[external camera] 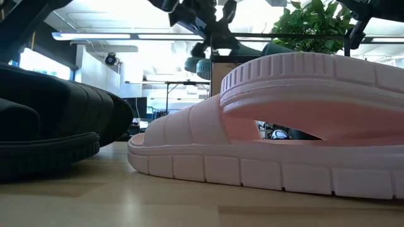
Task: Pick and place slides into the shelf
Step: Put the green slipper on the shelf
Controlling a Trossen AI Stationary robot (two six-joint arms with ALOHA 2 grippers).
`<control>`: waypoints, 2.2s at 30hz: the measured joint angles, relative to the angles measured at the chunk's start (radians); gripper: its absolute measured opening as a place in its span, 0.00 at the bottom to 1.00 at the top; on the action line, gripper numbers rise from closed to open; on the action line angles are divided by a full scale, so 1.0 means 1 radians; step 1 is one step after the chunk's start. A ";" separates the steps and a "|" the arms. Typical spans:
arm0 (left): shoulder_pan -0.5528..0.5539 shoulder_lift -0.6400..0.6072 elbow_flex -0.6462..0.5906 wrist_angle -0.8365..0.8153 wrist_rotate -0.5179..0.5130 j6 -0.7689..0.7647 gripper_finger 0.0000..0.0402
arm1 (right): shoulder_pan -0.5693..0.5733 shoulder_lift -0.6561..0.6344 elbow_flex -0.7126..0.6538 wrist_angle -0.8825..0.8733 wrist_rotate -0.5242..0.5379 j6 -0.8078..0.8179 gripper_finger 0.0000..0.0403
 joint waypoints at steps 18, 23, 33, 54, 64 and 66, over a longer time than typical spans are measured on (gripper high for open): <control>-0.008 0.039 0.000 0.044 0.086 0.041 0.00 | 0.000 0.000 0.000 -0.016 0.026 0.019 0.00; -0.021 0.060 0.001 0.085 0.097 0.038 0.00 | 0.000 0.000 0.000 -0.024 0.026 0.019 0.00; -0.027 0.102 0.000 0.093 0.097 0.017 0.00 | 0.000 0.000 0.000 -0.030 0.027 0.019 0.00; -0.038 0.111 0.001 0.105 0.067 -0.003 0.03 | 0.000 0.000 0.000 -0.030 0.053 0.019 0.00; -0.089 0.111 0.001 0.123 -0.115 -0.012 0.12 | 0.000 0.000 0.000 -0.050 0.083 0.018 0.00; -0.089 0.111 0.001 0.126 -0.114 -0.015 0.13 | 0.000 0.000 0.000 -0.063 0.092 0.018 0.00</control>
